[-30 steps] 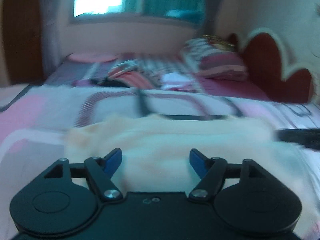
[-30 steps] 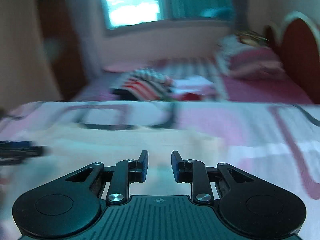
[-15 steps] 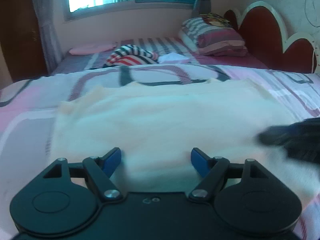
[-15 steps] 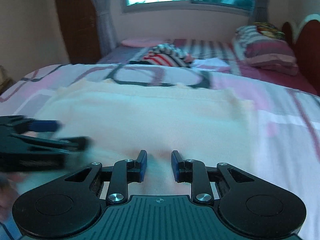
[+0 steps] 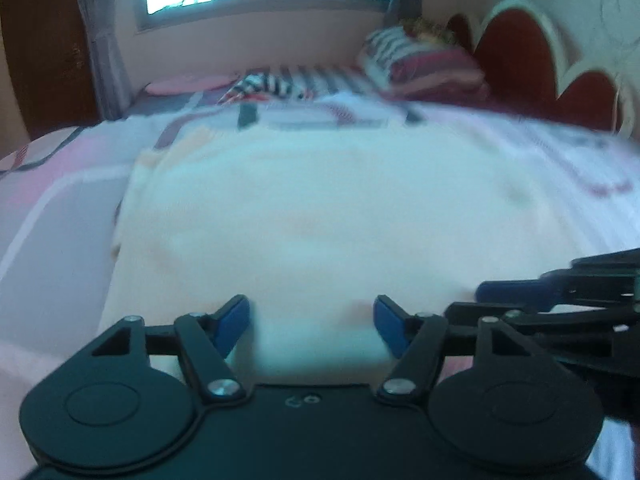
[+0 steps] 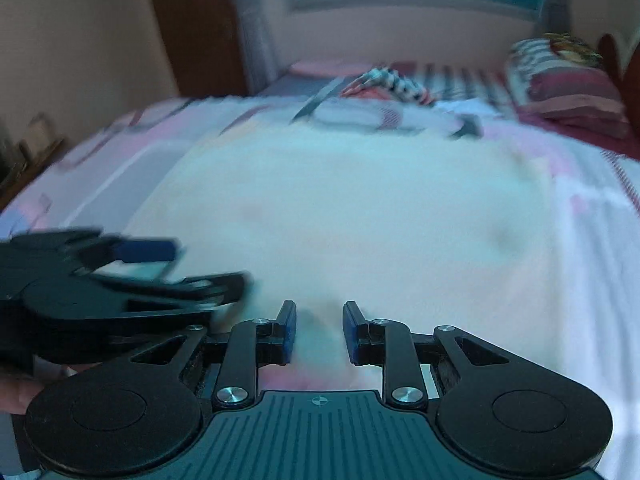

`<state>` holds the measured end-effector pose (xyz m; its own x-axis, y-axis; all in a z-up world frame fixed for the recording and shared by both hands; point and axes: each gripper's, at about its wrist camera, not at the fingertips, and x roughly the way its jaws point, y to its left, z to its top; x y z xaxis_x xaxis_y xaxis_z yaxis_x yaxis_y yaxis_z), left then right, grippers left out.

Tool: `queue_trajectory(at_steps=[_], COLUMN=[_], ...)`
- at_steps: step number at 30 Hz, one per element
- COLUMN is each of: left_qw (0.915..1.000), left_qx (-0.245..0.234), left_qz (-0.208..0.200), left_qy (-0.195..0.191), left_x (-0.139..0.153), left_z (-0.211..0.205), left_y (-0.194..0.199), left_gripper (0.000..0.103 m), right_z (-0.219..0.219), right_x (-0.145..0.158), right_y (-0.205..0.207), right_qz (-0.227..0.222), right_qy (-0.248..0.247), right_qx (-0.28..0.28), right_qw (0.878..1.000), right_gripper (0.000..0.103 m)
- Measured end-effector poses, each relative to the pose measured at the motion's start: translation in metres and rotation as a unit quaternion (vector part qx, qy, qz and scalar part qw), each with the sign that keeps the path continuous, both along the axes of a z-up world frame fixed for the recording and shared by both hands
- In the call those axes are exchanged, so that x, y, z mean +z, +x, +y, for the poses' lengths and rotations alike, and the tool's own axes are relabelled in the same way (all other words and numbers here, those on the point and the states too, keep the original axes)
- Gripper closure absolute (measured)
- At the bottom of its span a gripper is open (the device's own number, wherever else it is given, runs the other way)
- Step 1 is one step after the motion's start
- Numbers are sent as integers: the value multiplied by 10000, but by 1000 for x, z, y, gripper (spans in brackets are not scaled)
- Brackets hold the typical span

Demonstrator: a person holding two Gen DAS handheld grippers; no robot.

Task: Fold small clothes

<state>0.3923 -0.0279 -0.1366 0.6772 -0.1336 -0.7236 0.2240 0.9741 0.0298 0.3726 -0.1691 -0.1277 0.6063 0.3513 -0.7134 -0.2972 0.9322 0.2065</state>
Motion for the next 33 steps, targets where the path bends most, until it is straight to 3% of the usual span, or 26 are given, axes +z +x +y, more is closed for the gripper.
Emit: queue_trajectory(at_steps=[2,6,9,11,12,14,16,19,22,26,28,31,32,33], left_qw=[9999,9999,9990,9982,9978,9984,9980,9975,9976,9959,9954,9931,9944,9954], left_qx=[29,32,395,575,638,561,624,698,674,784,676,680,611,616], left_qz=[-73,-104,-126,-10,-39,-97,-96,-101,-105,-444,-683,-870,-737,-536], left_qy=[-107,79,187,-182,-196,-26,47,24,72,88,63,400,449,496], left_x=[-4,-1,1,-1,-2,-3,-2,-2,0,16,23,21,15,9], left_z=[6,12,41,69,76,73,67,66,65,64,57,41,38,38], left_y=[-7,-14,-19,-19,-20,-21,-20,-21,-26,-34,-39,-39,-35,-30], left_gripper=[31,26,14,15,15,15,15,15,19,38,34,28,24,29], right_z=[-1,-12,-33,-65,-83,-110,-108,-101,-99,-101,-100,-92,-90,-89], right_x=[-8,-8,-1,2,-1,-7,-1,12,-6,8,12,7,0,-3], right_y=[-9,-12,-22,-36,-41,-45,-43,-46,-45,-55,-59,-57,-49,-48], right_qz=[-24,64,121,107,144,236,267,-27,179,-6,-129,-81,49,23], right_qy=[45,216,62,-100,-38,535,455,445,245,392,361,254,144,118], right_qx=[-91,-312,-557,-1096,-1366,-1543,-1521,-1497,-1495,-1545,-1607,-1585,-1589,-1582], right_qw=[9999,9993,9984,9939,9905,9863,9870,9877,9883,9872,9863,9870,9872,9873], right_gripper=[78,78,78,78,78,78,78,78,78,78,78,78,78,78])
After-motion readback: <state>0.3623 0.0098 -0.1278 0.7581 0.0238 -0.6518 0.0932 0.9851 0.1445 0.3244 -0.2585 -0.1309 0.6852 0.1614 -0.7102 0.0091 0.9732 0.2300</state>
